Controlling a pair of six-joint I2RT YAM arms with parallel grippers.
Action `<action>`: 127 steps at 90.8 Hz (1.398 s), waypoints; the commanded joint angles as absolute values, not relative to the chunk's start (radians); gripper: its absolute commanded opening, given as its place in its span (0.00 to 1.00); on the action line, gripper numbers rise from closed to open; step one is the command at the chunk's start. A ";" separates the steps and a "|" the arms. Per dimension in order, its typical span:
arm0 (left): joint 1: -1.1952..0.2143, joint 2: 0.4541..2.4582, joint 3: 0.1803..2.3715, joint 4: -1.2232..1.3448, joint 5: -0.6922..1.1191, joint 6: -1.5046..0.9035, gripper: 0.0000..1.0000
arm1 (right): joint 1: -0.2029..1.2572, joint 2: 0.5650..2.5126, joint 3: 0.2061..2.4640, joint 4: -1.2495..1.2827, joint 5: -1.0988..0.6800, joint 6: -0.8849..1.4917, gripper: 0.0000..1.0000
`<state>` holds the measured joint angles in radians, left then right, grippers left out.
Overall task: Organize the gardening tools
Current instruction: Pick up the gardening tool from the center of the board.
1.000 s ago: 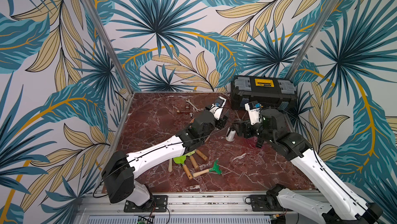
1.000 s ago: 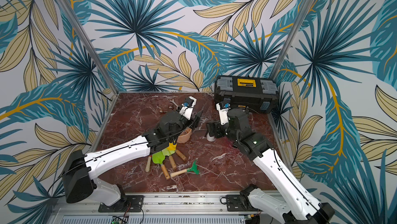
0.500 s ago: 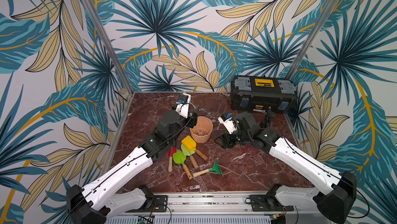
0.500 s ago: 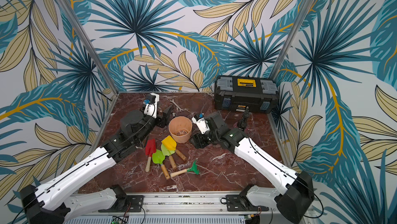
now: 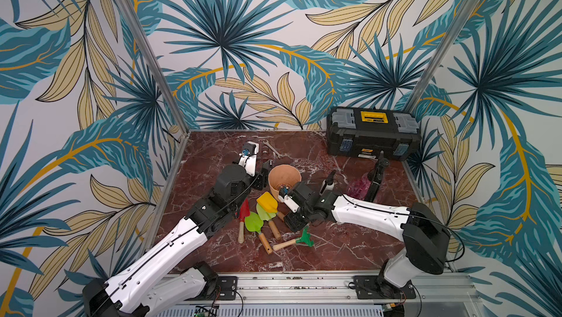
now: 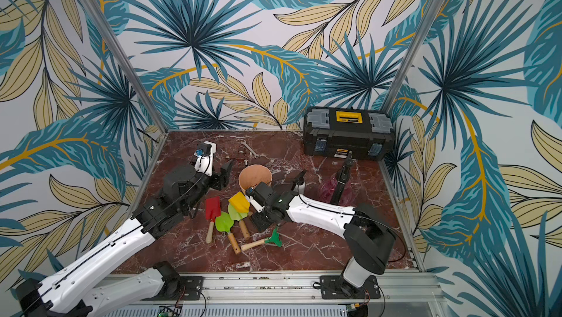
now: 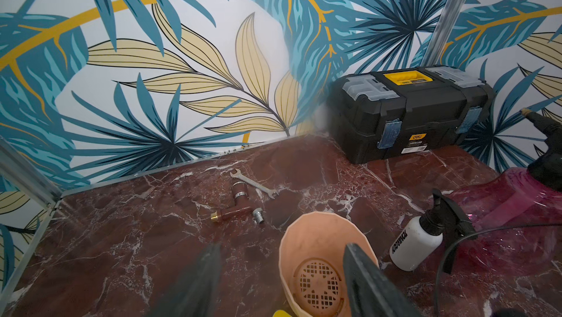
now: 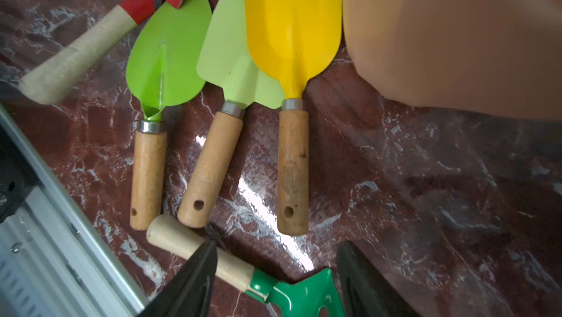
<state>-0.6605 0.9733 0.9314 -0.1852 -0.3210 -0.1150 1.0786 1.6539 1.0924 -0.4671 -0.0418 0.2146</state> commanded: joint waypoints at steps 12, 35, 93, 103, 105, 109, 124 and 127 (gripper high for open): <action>-0.652 0.929 0.905 -0.211 -0.344 -0.128 0.69 | 1.103 1.757 1.072 -0.330 0.056 0.240 0.62; -0.649 0.912 0.902 -0.220 -0.356 -0.117 0.70 | 1.109 1.835 1.061 -0.283 0.090 0.243 0.51; -0.640 0.900 0.931 -0.273 -0.365 -0.123 0.74 | 1.110 1.604 0.951 -0.184 0.113 0.138 0.21; -0.637 0.899 0.968 -0.340 -0.362 -0.149 0.76 | 1.110 1.511 0.915 -0.145 0.081 0.100 0.20; -0.636 0.898 0.974 -0.353 -0.358 -0.155 0.76 | 1.111 1.496 0.910 -0.142 0.084 0.097 0.20; -0.635 0.894 0.990 -0.376 -0.351 -0.172 0.77 | 1.111 1.463 0.904 -0.132 0.094 0.094 0.20; -0.631 0.886 1.057 -0.456 -0.307 -0.244 0.78 | 1.110 1.360 0.853 -0.057 0.136 0.113 0.20; -0.629 0.888 1.069 -0.466 -0.292 -0.259 0.78 | 1.111 1.344 0.838 -0.032 0.150 0.123 0.20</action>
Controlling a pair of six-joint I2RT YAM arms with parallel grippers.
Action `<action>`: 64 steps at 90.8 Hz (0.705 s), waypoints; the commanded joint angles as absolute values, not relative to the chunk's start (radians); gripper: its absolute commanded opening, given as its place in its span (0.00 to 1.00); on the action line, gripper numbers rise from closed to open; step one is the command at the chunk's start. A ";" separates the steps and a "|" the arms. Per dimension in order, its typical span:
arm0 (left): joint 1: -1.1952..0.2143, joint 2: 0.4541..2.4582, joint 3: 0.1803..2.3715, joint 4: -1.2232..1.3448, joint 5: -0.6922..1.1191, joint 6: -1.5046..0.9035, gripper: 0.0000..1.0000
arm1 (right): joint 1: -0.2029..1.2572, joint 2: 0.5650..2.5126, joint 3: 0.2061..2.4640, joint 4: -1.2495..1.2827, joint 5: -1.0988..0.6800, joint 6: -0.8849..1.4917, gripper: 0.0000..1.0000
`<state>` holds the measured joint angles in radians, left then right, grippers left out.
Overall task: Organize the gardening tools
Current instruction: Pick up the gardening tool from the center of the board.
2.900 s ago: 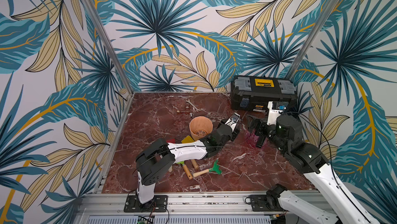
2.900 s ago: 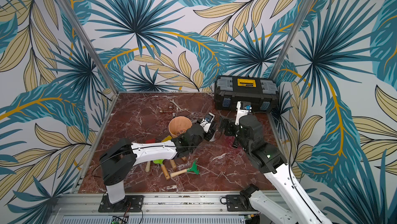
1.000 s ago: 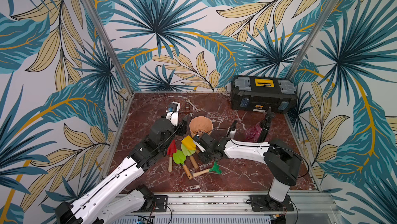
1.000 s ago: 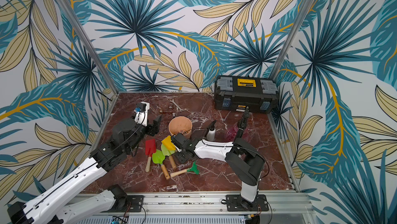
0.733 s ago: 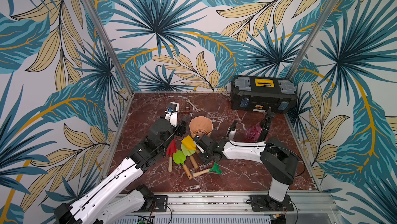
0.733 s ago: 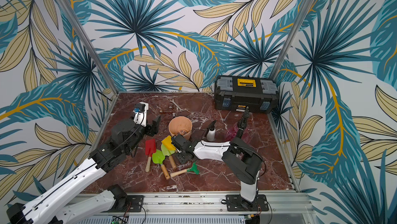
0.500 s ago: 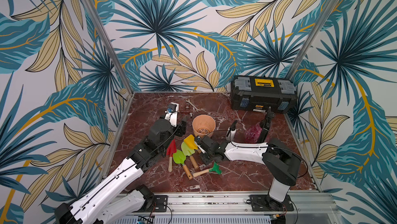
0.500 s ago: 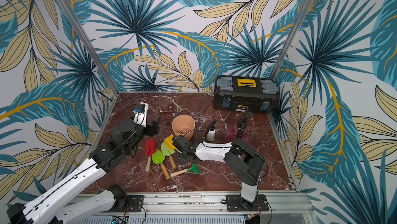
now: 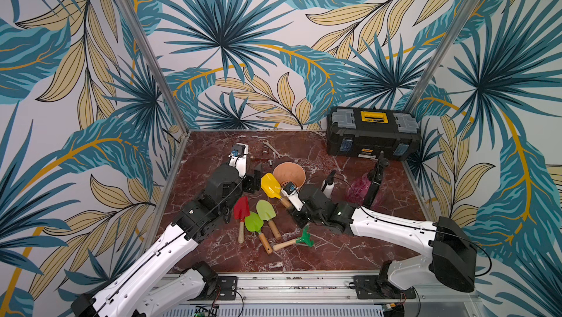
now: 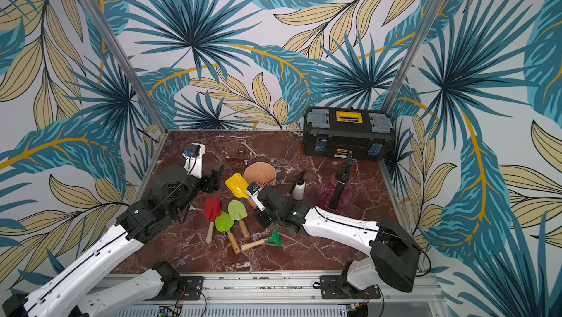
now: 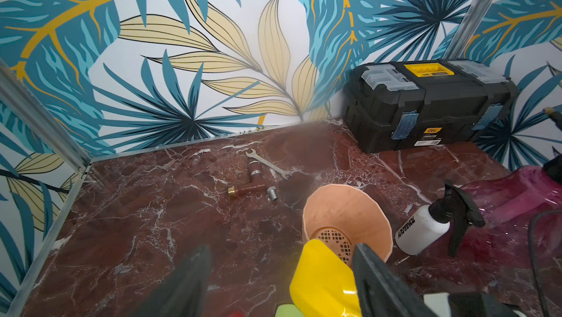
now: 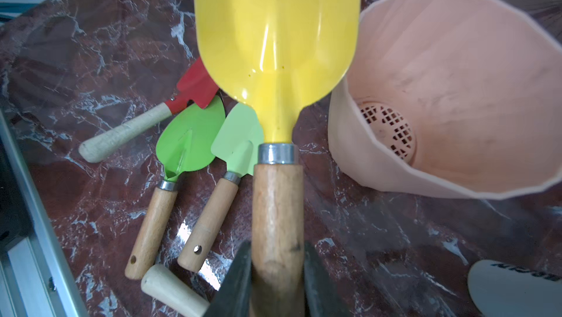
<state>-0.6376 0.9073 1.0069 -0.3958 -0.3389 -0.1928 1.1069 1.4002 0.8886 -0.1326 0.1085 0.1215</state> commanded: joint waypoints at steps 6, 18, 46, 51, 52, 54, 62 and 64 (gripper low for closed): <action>-0.624 0.892 1.086 -0.476 -0.255 -0.291 0.78 | 1.111 1.314 0.811 0.013 0.175 0.143 0.20; -0.595 0.920 1.113 -0.489 -0.157 -0.371 0.77 | 1.116 1.261 0.760 0.097 0.218 0.162 0.20; -0.583 1.037 1.087 -0.414 -0.006 -0.493 0.66 | 1.130 1.251 0.755 0.168 0.250 0.157 0.20; -0.583 1.051 1.084 -0.404 0.003 -0.498 0.63 | 1.132 1.262 0.762 0.169 0.251 0.155 0.20; -0.583 1.054 1.083 -0.401 0.005 -0.499 0.62 | 1.132 1.264 0.763 0.169 0.250 0.155 0.20; -0.583 1.058 1.082 -0.399 0.006 -0.499 0.60 | 1.134 1.265 0.765 0.169 0.250 0.156 0.20; -0.582 1.069 1.076 -0.392 0.005 -0.503 0.53 | 1.139 1.270 0.770 0.175 0.253 0.155 0.20; -0.583 1.072 1.074 -0.389 0.005 -0.504 0.51 | 1.141 1.270 0.771 0.177 0.253 0.155 0.20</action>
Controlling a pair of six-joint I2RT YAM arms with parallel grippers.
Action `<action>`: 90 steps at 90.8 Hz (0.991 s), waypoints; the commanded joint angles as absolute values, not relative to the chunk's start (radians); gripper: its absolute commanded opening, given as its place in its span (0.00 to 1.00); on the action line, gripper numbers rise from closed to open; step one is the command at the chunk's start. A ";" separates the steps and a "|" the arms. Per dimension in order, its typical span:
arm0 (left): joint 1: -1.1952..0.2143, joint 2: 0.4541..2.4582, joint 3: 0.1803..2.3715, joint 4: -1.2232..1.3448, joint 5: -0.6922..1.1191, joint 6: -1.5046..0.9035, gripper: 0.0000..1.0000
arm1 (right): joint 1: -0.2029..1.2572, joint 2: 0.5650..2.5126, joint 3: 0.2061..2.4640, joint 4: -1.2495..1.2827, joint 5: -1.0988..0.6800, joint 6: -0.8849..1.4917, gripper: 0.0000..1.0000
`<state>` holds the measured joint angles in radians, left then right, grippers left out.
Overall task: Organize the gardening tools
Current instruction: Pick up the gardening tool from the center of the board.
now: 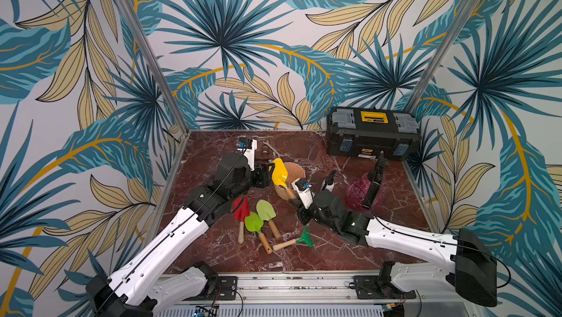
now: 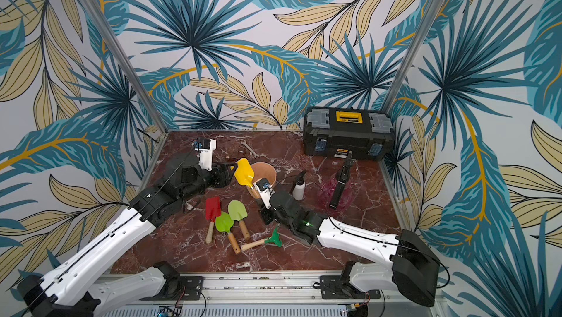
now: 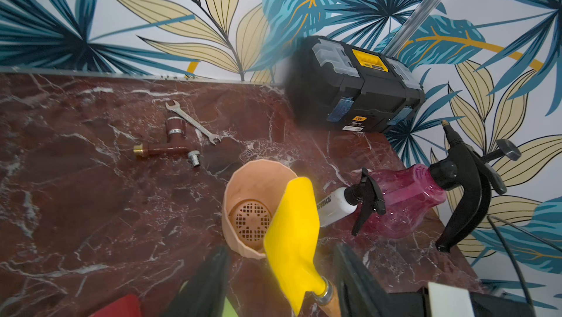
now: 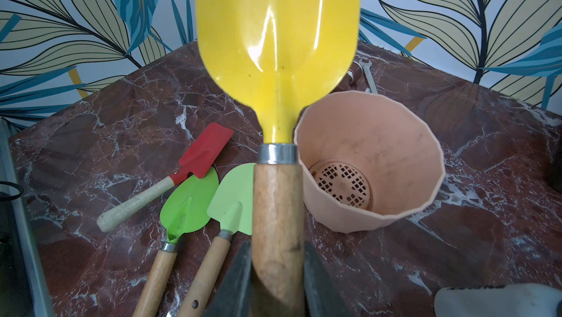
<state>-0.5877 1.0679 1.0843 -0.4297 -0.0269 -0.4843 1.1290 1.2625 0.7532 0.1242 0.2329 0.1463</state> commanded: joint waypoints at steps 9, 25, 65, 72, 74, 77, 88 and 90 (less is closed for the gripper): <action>-0.583 1.087 1.067 -0.375 0.019 -0.509 0.42 | 1.145 1.272 0.776 0.177 0.261 0.156 0.20; -0.583 1.119 1.065 -0.368 0.041 -0.512 0.30 | 1.147 1.276 0.782 0.175 0.273 0.155 0.20; -0.583 1.141 1.064 -0.349 0.060 -0.494 0.11 | 1.149 1.279 0.788 0.175 0.299 0.159 0.20; -0.583 1.140 1.062 -0.339 0.064 -0.486 0.08 | 1.149 1.278 0.794 0.167 0.300 0.161 0.23; -0.583 1.140 1.063 -0.330 0.066 -0.484 0.07 | 1.149 1.277 0.795 0.164 0.300 0.163 0.24; -0.583 1.140 1.064 -0.324 0.067 -0.481 0.05 | 1.149 1.276 0.797 0.160 0.301 0.165 0.27; -0.583 1.137 1.074 -0.273 0.072 -0.452 0.00 | 1.147 1.268 0.812 0.132 0.313 0.175 0.37; -0.583 1.137 1.077 -0.258 0.073 -0.447 0.00 | 1.148 1.266 0.815 0.123 0.317 0.178 0.40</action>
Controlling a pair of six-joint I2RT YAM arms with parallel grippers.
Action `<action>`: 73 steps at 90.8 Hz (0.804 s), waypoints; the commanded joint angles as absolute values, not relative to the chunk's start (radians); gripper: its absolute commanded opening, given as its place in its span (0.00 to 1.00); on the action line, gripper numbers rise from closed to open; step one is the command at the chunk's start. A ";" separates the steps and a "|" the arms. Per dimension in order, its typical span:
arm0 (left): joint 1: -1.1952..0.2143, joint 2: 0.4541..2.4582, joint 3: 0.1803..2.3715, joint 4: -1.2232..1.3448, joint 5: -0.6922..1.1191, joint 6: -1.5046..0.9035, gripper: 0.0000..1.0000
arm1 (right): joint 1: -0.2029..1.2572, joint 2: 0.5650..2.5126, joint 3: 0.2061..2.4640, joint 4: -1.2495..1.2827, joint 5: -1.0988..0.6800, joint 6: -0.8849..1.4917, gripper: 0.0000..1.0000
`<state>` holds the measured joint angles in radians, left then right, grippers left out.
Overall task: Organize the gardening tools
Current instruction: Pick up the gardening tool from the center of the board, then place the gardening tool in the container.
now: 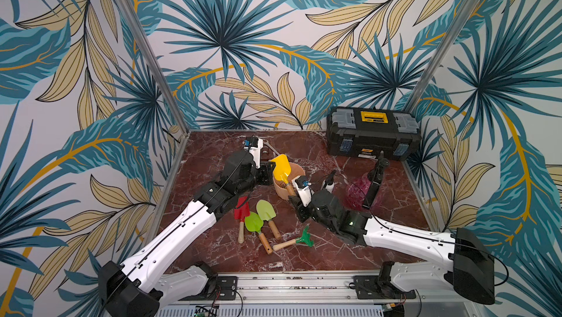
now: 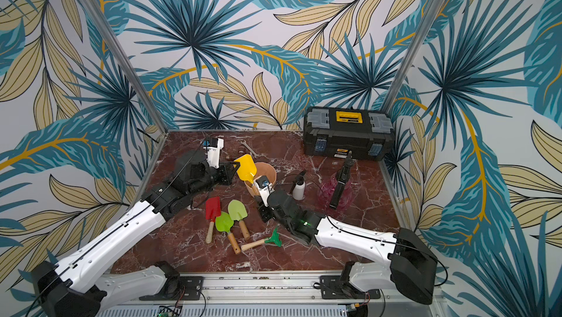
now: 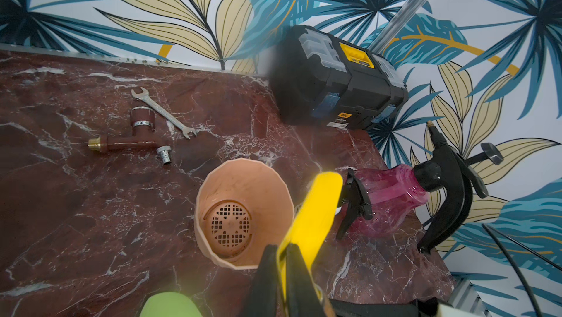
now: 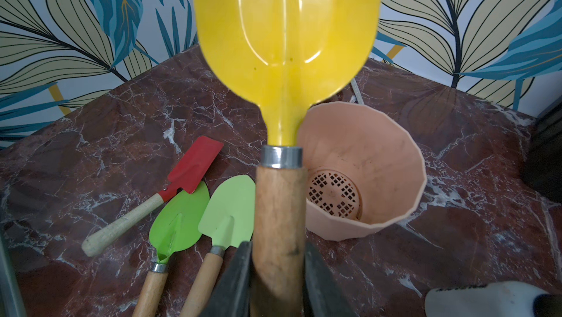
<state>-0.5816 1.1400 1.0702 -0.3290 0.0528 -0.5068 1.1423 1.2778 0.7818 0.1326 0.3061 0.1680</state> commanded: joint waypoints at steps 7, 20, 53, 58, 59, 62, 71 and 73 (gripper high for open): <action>-0.582 1.135 1.090 -0.214 0.073 -0.420 0.00 | 1.149 1.251 0.829 0.087 0.333 0.191 0.53; -0.583 1.137 1.097 -0.114 0.056 -0.340 0.00 | 1.147 1.217 0.870 -0.008 0.365 0.223 0.72; -0.584 1.203 0.995 0.214 0.152 -0.153 0.00 | 1.144 1.091 0.941 -0.217 0.426 0.332 0.89; -0.585 1.226 0.971 0.262 0.170 -0.131 0.00 | 1.144 1.063 0.940 -0.226 0.428 0.345 0.90; -0.585 1.230 0.967 0.271 0.173 -0.127 0.00 | 1.144 1.056 0.940 -0.227 0.428 0.346 0.90; -0.586 1.241 0.956 0.291 0.179 -0.115 0.00 | 1.144 1.039 0.939 -0.233 0.428 0.355 0.90; -0.598 1.277 0.921 0.343 0.172 -0.060 0.00 | 1.143 0.995 0.937 -0.247 0.428 0.370 0.91; -0.602 1.282 0.911 0.352 0.168 -0.046 0.00 | 1.144 0.983 0.935 -0.249 0.430 0.373 0.91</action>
